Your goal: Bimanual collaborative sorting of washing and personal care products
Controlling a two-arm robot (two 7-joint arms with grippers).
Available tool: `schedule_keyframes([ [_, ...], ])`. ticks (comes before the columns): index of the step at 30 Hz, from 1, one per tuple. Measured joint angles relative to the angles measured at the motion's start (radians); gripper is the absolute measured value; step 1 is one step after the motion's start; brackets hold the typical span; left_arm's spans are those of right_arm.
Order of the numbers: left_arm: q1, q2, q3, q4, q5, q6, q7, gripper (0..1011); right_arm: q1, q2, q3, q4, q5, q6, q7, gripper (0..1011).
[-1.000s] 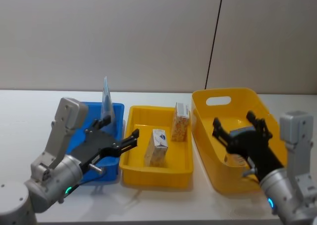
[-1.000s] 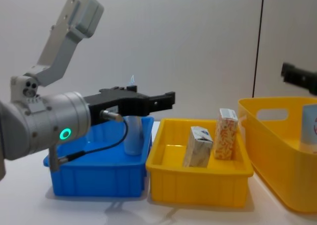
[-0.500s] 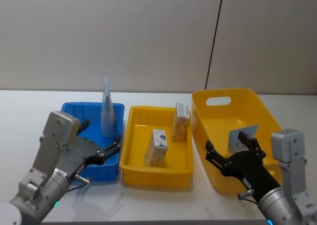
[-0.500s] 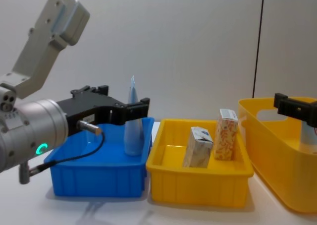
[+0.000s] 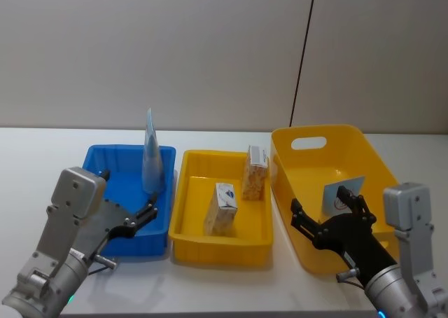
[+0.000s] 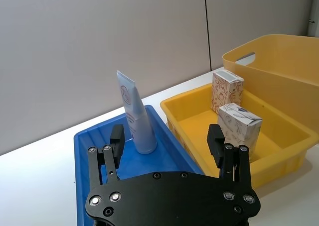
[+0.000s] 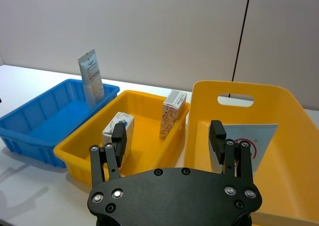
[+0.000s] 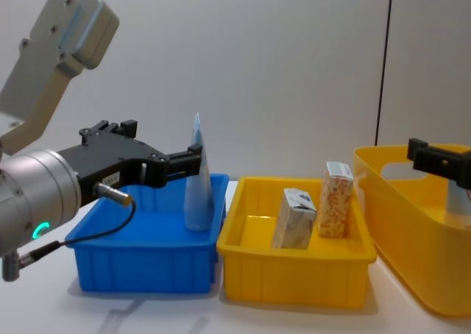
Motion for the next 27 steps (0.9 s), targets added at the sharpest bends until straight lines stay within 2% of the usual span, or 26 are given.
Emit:
schedule_keyframes([
  [13,0.0,0.001,0.0,-0.001,0.001,0.0,0.001,1001,0.003,0.003,-0.004,-0.001,-0.001,0.012,0.012,1004],
  [20,0.0,0.001,-0.001,-0.001,0.001,0.0,0.001,1001,0.019,0.001,-0.017,-0.002,-0.004,0.059,0.025,1004],
  [27,0.0,0.001,-0.001,-0.001,0.001,0.0,0.001,1001,0.059,-0.019,-0.045,0.015,-0.018,0.134,0.023,1004],
])
